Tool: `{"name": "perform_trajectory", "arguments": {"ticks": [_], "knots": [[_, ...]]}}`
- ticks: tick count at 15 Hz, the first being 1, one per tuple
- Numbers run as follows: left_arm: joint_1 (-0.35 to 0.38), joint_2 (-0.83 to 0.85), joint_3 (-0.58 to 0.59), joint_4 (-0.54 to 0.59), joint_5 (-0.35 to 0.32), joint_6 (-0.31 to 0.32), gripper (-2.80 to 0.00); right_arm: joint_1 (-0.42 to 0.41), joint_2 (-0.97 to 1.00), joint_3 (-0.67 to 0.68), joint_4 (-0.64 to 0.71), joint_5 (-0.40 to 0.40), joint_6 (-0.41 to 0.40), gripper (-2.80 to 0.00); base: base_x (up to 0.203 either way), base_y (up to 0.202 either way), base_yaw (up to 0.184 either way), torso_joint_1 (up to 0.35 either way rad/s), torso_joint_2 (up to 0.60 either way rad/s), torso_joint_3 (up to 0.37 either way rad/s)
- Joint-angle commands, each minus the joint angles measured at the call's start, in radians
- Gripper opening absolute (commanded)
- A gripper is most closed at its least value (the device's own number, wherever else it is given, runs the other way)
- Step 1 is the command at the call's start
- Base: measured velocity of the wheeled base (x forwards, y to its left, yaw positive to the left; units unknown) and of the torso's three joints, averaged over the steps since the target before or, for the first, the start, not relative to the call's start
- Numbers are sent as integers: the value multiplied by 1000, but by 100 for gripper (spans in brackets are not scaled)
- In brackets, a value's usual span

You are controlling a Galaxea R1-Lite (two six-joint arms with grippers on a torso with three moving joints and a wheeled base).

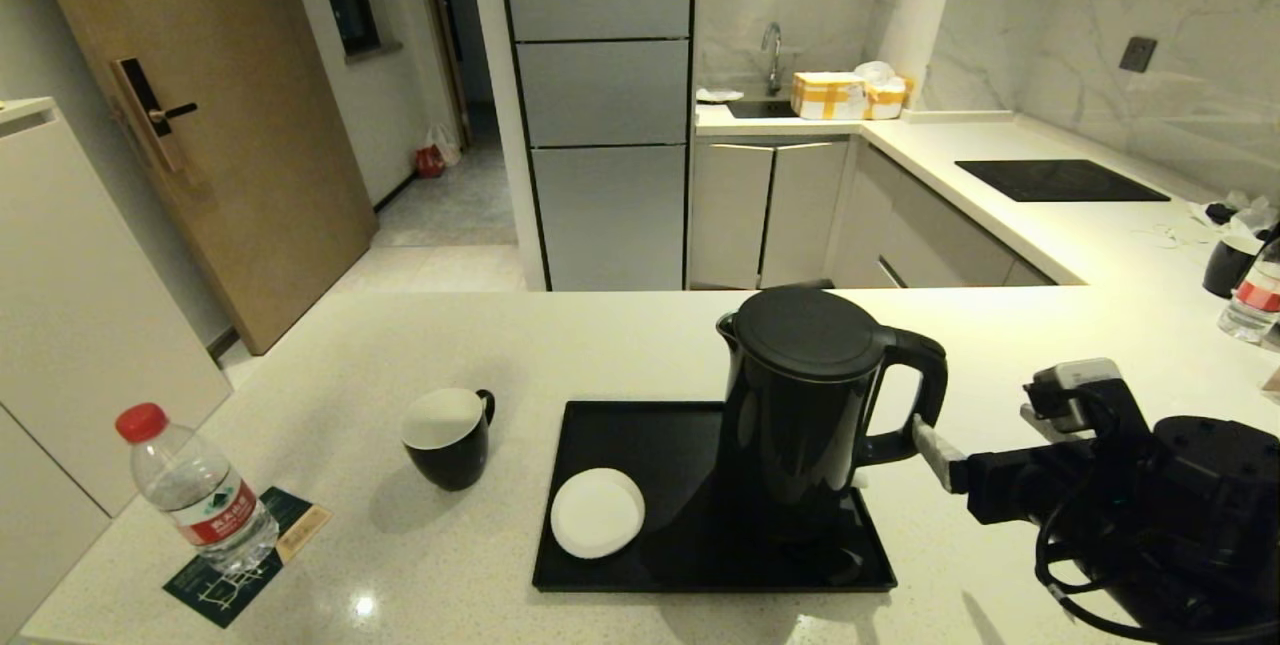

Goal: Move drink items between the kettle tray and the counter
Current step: Return the bottled water to its original position

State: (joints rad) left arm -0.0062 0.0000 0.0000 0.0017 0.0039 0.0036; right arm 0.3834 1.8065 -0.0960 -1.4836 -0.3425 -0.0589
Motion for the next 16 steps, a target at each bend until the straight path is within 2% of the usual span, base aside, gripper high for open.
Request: {"name": "perform_trajectory", "arguments": {"ticks": [1,2,3,5,8,10,12,14,15,16], "knots": [[1,-2,0,0,1,0,-280,0,-147,43,4,-39,-5,0,0,0,0,0,0,0],[0,-2,0,0,1,-1,-280,-2,-218,61,28,-71,-12,0,0,0,0,0,0,0],[0,-2,0,0,1,0,-280,-2,-295,73,68,-109,-21,-280,0,0,0,0,0,0],[0,-2,0,0,1,1,-280,-3,-473,73,189,-164,-45,-280,0,0,0,0,0,0],[0,-2,0,0,1,-1,-280,-21,-782,17,468,-257,-93,-280,0,0,0,0,0,0],[0,-2,0,0,1,-1,-280,-92,-996,-89,712,-329,-142,-280,0,0,0,0,0,0],[1,-2,0,0,1,0,-280,-223,-1187,-319,1056,-367,-185,-280,0,0,0,0,0,0],[0,-2,0,0,1,-1,-280,-336,-1370,-559,1535,-367,-212,-280,0,0,0,0,0,0],[0,-2,0,0,1,0,-280,-380,-1448,-648,1750,-357,-212,-280,0,0,0,0,0,0],[0,-2,0,0,1,1,-280,-411,-1497,-737,1895,-353,-183,-280,0,0,0,0,0,0]]}}
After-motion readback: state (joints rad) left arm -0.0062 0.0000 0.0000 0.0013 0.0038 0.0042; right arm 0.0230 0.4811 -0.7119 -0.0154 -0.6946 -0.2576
